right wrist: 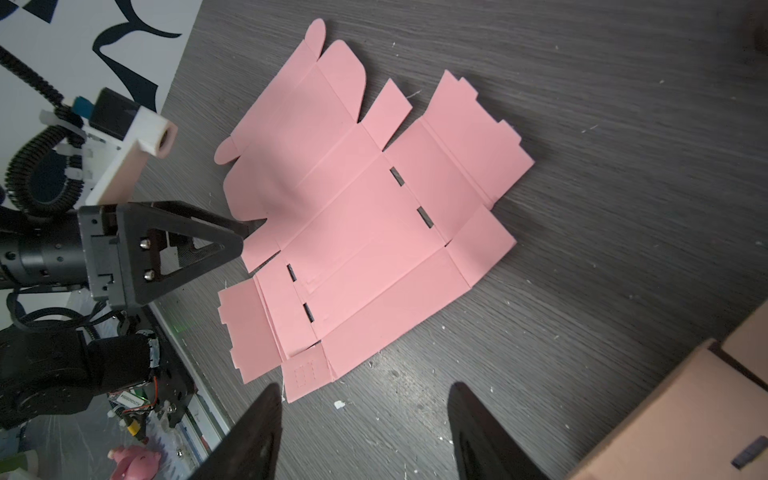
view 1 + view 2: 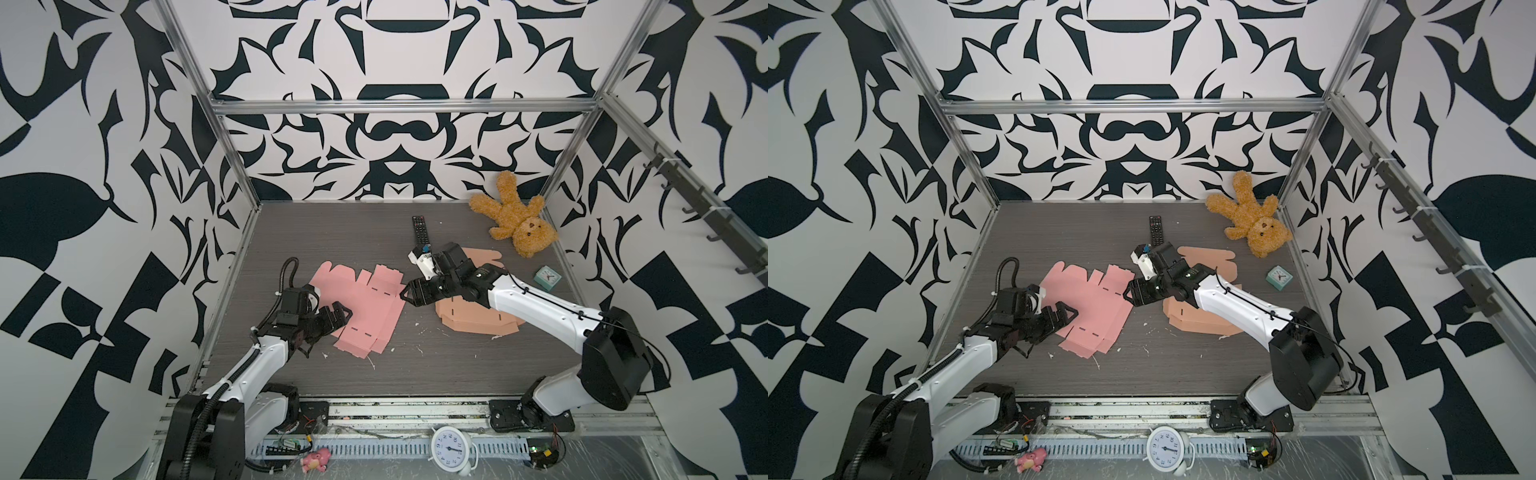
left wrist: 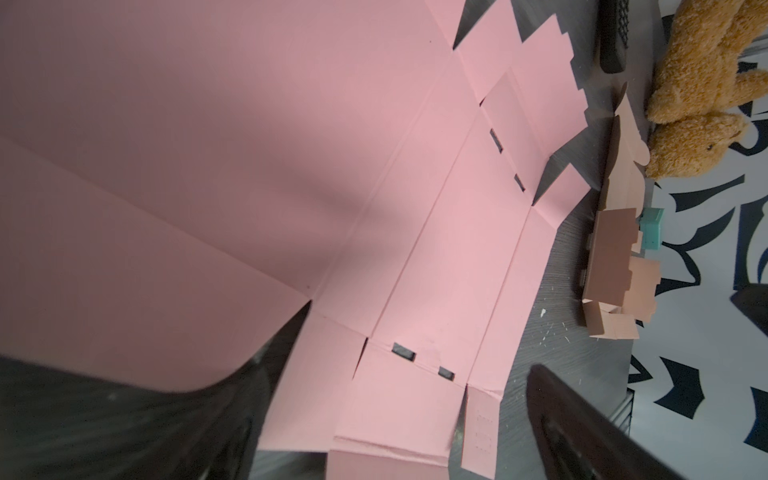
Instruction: Fold the paper box
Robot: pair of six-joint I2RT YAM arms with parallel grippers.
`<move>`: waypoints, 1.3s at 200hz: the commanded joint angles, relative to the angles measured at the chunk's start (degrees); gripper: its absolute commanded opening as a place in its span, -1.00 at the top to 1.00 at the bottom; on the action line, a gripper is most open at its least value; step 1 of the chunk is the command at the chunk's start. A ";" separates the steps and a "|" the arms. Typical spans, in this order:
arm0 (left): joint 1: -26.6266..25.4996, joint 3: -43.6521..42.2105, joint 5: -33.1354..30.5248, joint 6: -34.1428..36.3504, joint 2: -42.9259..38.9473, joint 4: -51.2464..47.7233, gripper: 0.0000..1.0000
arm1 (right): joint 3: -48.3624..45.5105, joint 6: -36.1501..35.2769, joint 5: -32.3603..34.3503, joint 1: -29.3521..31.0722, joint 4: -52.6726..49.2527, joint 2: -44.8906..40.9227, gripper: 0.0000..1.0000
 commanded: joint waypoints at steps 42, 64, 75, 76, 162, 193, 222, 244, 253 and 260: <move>-2.70 -0.85 -1.21 -1.94 -1.23 -2.13 -0.99 | -4.95 2.90 0.28 0.00 3.81 -1.71 -0.29; -3.18 -1.22 -0.28 -2.26 -1.52 -2.13 -0.99 | -6.76 3.92 0.89 -0.01 5.60 -1.21 -0.29; -3.73 -1.37 -0.23 -2.66 -1.89 -2.13 -0.99 | -6.89 4.05 1.00 0.02 5.96 -0.54 -0.29; -3.77 -1.43 -0.23 -2.69 -1.94 -2.13 -0.99 | -6.85 4.08 0.99 -0.02 5.97 -0.47 -0.29; -9.08 -2.30 -0.03 -5.13 -2.18 0.24 -0.96 | -2.33 2.01 3.62 0.02 4.84 6.87 -0.29; -12.05 -2.09 -2.00 -5.58 -2.27 0.15 -0.95 | -0.16 1.42 5.14 0.28 2.96 10.15 -0.27; -14.68 -2.12 -3.12 -6.48 -1.40 1.65 -0.94 | 1.44 0.95 6.44 0.63 0.70 12.28 -0.26; -16.21 -1.92 -3.15 -6.94 0.09 2.92 -0.94 | 1.57 1.77 6.08 0.63 1.23 13.11 -0.26; -16.77 -1.83 -3.21 -7.02 0.65 3.46 -0.94 | 1.54 2.01 5.95 0.64 1.61 13.57 -0.26; -17.28 -1.83 -3.12 -7.10 1.01 3.88 -0.94 | 1.60 2.20 5.63 0.62 1.97 14.02 -0.26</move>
